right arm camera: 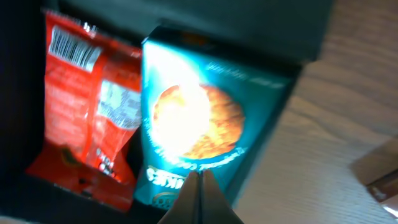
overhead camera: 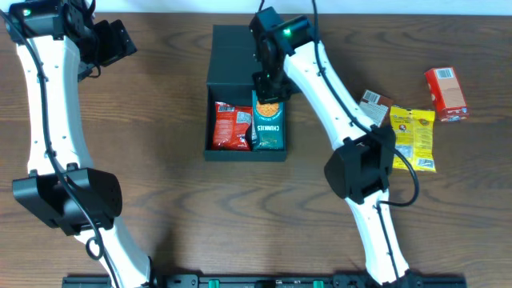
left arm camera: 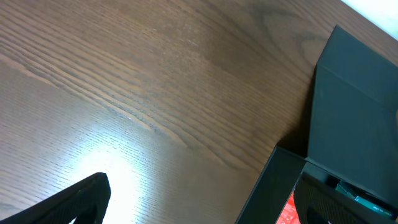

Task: Pack container
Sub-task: 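Push the teal pack down into the box with the right gripper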

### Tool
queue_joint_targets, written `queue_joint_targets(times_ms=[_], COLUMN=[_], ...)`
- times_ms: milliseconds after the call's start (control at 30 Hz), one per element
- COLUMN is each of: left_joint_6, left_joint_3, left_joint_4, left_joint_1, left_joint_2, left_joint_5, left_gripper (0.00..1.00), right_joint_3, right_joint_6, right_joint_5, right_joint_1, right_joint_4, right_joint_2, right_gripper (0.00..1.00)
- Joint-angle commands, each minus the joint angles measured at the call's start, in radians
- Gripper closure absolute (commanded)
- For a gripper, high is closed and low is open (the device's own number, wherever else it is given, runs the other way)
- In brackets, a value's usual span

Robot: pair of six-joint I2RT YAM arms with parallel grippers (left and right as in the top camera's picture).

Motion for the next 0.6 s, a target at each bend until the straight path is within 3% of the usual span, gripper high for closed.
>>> queue_joint_targets(times_ms=[0, 267, 567], left_joint_6=[0.018, 0.018, 0.018], left_joint_3=[-0.001, -0.001, -0.001], left_joint_4=[-0.004, -0.006, -0.006], left_joint_1=[0.006, 0.006, 0.006], left_joint_2=[0.004, 0.004, 0.004], left_joint_5=[0.003, 0.003, 0.003], left_gripper=[0.04, 0.04, 0.04], right_joint_3=[-0.066, -0.330, -0.257], right_joint_6=[-0.022, -0.023, -0.034], right_joint_5=[-0.026, -0.015, -0.014], right_joint_1=[0.033, 0.034, 0.023], right_joint_4=[0.011, 0.157, 0.126], right_joint_2=[-0.022, -0.022, -0.039], right_gripper=[0.99, 0.99, 0.99])
